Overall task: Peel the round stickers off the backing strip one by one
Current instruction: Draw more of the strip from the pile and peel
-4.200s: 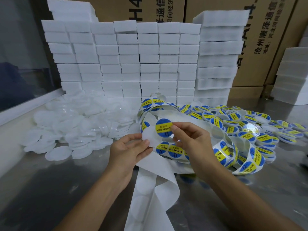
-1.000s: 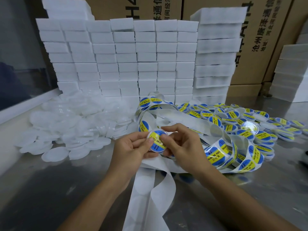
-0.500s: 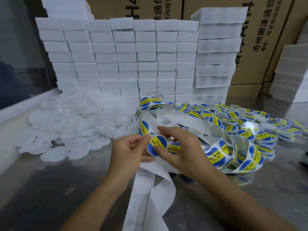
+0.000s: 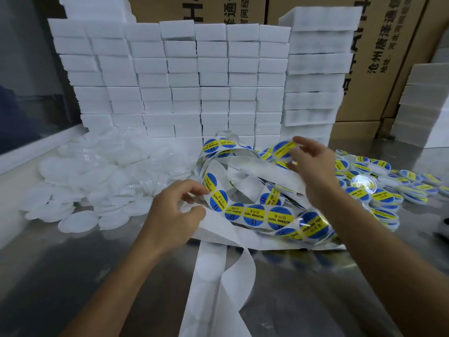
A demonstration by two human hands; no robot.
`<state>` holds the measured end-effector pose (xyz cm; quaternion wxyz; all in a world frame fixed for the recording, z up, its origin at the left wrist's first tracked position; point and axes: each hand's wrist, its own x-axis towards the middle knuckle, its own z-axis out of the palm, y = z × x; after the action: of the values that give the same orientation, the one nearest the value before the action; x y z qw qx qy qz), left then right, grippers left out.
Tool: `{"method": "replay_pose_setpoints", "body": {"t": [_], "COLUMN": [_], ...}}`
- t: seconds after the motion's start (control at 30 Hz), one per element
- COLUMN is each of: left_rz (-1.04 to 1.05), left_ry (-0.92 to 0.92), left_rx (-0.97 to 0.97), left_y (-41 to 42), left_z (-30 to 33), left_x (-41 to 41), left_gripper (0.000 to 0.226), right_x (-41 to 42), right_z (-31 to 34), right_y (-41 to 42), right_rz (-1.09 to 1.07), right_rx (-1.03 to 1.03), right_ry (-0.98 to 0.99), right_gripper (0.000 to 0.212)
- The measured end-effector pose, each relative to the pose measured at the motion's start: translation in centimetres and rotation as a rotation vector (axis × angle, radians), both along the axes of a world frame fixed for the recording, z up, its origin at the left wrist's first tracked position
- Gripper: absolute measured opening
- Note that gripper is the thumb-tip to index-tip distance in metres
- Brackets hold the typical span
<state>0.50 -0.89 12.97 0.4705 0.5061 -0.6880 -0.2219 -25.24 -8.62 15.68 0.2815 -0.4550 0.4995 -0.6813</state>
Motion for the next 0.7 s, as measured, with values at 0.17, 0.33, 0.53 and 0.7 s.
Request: {"method": "replay_pose_setpoints", "body": {"t": [0.17,0.33,0.53,0.7], "left_rz": [-0.027,0.196,0.436,0.395], "left_ry": [-0.552,-0.349,-0.191,-0.097], "left_rx": [0.149,-0.093,-0.223,-0.307], "left_y": [0.0,-0.5,-0.8,-0.6], "left_z": [-0.5,-1.2,-1.2,-1.6], "left_x": [1.1,0.7,0.3,-0.4], "left_gripper": [0.059,0.028,0.024,0.016], "right_x": [-3.7,-4.4,-2.6,2.3], "right_z": [1.1,0.1,-0.1,-0.5], "right_y": [-4.7,-6.4,-4.7,-0.5], "right_rz": [-0.006,-0.074,-0.21,0.009], "right_rx": [0.226,0.344,0.284,0.059], "right_ry": [-0.332,-0.211,0.182,0.355], "right_gripper": [0.003,0.008,0.042,0.018]}}
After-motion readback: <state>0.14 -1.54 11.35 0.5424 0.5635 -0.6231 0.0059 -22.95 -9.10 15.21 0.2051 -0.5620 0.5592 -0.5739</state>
